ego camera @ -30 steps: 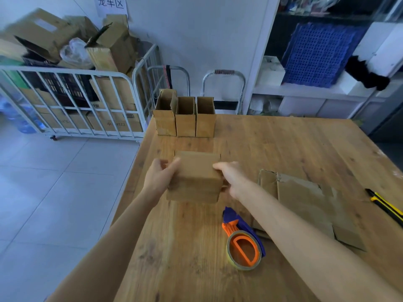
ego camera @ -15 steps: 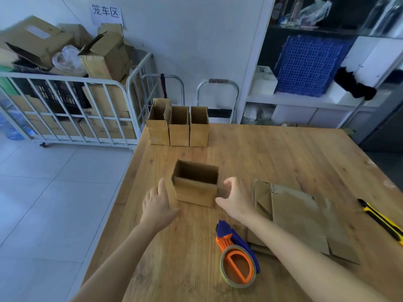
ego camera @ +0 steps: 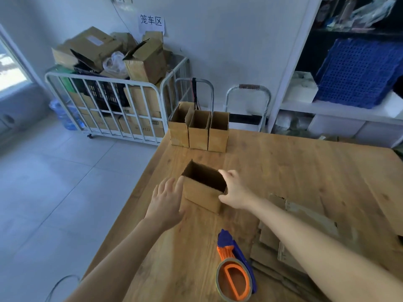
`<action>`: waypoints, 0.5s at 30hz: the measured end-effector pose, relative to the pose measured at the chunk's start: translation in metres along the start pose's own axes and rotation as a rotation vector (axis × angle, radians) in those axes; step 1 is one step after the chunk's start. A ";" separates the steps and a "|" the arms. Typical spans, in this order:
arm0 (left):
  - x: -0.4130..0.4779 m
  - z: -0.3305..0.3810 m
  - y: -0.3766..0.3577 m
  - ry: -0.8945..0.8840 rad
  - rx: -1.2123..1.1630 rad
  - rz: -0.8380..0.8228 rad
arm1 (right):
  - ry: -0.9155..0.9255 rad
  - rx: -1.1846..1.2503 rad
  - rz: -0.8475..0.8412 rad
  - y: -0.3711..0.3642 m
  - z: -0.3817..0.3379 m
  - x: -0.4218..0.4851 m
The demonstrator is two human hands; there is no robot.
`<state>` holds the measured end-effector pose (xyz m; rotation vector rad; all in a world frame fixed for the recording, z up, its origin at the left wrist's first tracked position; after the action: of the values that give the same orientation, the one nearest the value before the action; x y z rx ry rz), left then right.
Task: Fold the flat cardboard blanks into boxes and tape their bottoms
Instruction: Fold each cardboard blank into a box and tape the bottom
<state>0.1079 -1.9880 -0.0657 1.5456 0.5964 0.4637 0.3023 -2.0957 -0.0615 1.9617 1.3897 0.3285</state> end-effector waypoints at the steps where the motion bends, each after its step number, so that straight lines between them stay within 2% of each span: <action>1: -0.001 0.003 0.001 0.009 0.003 -0.004 | 0.017 0.006 0.016 0.000 0.002 -0.002; 7: 0.004 0.033 0.010 0.043 0.036 -0.005 | -0.035 -0.038 0.202 0.019 0.039 -0.017; 13: 0.037 0.058 0.023 -0.028 0.099 0.016 | -0.293 -0.096 0.351 0.057 0.079 -0.020; 15: 0.056 0.060 0.026 -0.065 0.110 0.032 | -0.328 -0.103 0.371 0.065 0.085 -0.010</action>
<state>0.1910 -2.0001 -0.0476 1.6710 0.5554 0.4095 0.3941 -2.1501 -0.0780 2.0707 0.7874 0.2267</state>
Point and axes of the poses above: each hand's wrist, its own x-axis towards the middle knuckle, its own y-axis out of the back of the hand, z = x × y, the point moved 1 cm from there along x, towards the middle knuckle, and after that the axes turned 12 degrees about x, right-handed, at the moved point
